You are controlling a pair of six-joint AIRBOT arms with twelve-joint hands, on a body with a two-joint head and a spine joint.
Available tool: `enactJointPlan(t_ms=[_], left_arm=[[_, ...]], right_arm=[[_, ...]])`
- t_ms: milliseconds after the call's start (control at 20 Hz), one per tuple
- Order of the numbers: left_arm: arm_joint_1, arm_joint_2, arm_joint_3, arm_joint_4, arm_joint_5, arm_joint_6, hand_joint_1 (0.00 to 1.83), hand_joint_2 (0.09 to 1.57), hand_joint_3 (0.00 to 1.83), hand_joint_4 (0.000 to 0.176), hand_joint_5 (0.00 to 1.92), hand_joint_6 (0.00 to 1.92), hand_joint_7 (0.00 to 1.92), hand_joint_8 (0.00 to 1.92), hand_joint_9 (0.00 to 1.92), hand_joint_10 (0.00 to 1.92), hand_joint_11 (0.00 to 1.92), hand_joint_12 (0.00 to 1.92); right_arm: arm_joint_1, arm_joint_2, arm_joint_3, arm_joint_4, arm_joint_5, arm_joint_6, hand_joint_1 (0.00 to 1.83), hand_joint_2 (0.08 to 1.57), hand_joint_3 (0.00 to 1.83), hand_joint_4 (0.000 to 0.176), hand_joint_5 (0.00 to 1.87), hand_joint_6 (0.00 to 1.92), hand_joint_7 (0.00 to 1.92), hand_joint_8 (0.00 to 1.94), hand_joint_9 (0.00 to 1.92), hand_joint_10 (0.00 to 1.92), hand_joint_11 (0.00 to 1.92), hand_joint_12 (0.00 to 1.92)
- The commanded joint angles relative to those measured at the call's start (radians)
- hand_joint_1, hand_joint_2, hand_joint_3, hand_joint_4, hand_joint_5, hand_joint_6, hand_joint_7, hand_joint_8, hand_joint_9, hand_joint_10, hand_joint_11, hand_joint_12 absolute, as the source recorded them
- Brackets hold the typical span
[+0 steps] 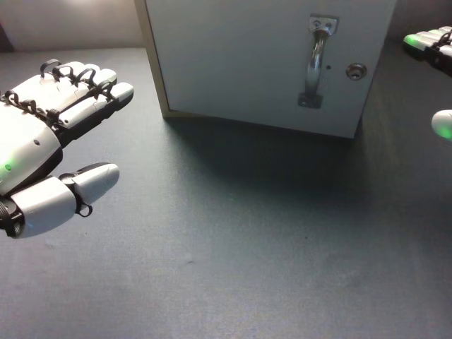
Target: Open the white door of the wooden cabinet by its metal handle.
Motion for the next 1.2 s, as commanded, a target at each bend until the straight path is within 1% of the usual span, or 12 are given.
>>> enactJointPlan(t_ms=[0,150,250,300,350,450,500,550,800,950,1050,1150], left_arm=[[-0.003,0.001,0.003,-0.002,-0.120,-0.002,0.00,1.52,0.01,0.000,0.11,0.01,0.05,0.01,0.04,0.00,0.06,0.05],[-0.004,-0.006,0.008,0.000,-0.115,-0.007,0.00,1.51,0.00,0.000,0.11,0.01,0.05,0.00,0.05,0.00,0.07,0.05],[-0.003,-0.007,0.009,0.002,-0.111,-0.011,0.00,1.50,0.00,0.000,0.13,0.01,0.08,0.01,0.07,0.01,0.10,0.06],[-0.003,-0.008,0.009,0.003,-0.110,-0.011,0.00,1.50,0.00,0.000,0.13,0.01,0.08,0.01,0.08,0.01,0.10,0.06],[-0.003,-0.010,0.010,0.003,-0.109,-0.011,0.00,1.51,0.00,0.000,0.13,0.01,0.08,0.01,0.08,0.01,0.10,0.06],[-0.003,-0.014,0.013,0.003,-0.104,-0.017,0.00,1.51,0.00,0.000,0.14,0.01,0.08,0.01,0.08,0.01,0.10,0.06],[-0.003,-0.015,0.014,0.004,-0.102,-0.021,0.00,1.51,0.00,0.000,0.14,0.01,0.08,0.01,0.07,0.01,0.09,0.06],[-0.003,-0.015,0.014,0.005,-0.102,-0.022,0.00,1.50,0.00,0.000,0.11,0.00,0.05,0.00,0.05,0.00,0.07,0.05],[-0.004,-0.016,0.014,0.007,-0.108,-0.027,0.00,1.50,0.00,0.000,0.11,0.00,0.05,0.00,0.06,0.00,0.07,0.05],[0.008,-0.014,0.011,0.007,-0.116,-0.033,0.00,1.49,0.00,0.000,0.11,0.00,0.06,0.00,0.06,0.00,0.07,0.05],[0.017,-0.012,0.009,0.004,-0.121,-0.039,0.00,1.49,0.00,0.000,0.13,0.01,0.07,0.01,0.08,0.01,0.10,0.06],[0.019,-0.011,0.008,0.003,-0.124,-0.039,0.00,1.51,0.00,0.000,0.13,0.01,0.07,0.01,0.08,0.01,0.10,0.06]], right_arm=[[0.017,-0.001,0.014,0.031,0.086,0.000,0.17,1.51,0.00,0.000,0.00,0.00,0.00,0.00,0.00,0.00,0.00,0.00],[0.035,-0.011,0.038,0.031,0.046,-0.003,0.20,1.50,0.00,0.000,0.00,0.00,0.00,0.00,0.00,0.00,0.00,0.00],[0.055,-0.012,0.044,0.030,0.027,-0.014,0.14,1.49,0.00,0.000,0.00,0.00,0.00,0.00,0.00,0.00,0.00,0.00],[0.062,-0.014,0.047,0.027,0.020,-0.017,0.13,1.48,0.00,0.007,0.00,0.00,0.00,0.00,0.00,0.00,0.00,0.00],[0.069,-0.017,0.049,0.023,0.014,-0.021,0.10,1.48,0.00,0.004,0.00,0.00,0.00,0.00,0.00,0.00,0.00,0.00],[0.082,-0.025,0.053,0.018,0.007,-0.025,0.04,1.46,0.00,0.022,0.00,0.00,0.00,0.00,0.00,0.00,0.00,0.00],[0.092,-0.030,0.056,0.013,0.004,-0.025,0.03,1.47,0.00,0.018,0.00,0.00,0.00,0.00,0.00,0.00,0.00,0.00],[0.106,-0.034,0.060,0.001,-0.004,-0.025,0.03,1.48,0.01,0.000,0.00,0.00,0.00,0.00,0.00,0.00,0.00,0.00],[0.149,-0.044,0.068,-0.042,-0.040,-0.025,0.00,1.48,0.00,0.000,0.00,0.00,0.00,0.00,0.00,0.00,0.00,0.00],[0.149,-0.044,0.054,-0.045,-0.037,-0.025,0.12,1.49,0.00,0.000,0.00,0.00,0.00,0.00,0.00,0.00,0.00,0.00],[0.148,-0.042,0.035,-0.051,-0.023,-0.025,0.11,1.50,0.00,0.000,0.00,0.00,0.00,0.00,0.00,0.00,0.00,0.00],[0.147,-0.029,0.018,-0.060,-0.009,-0.025,0.21,1.53,0.00,0.000,0.00,0.00,0.00,0.00,0.00,0.00,0.00,0.00]])
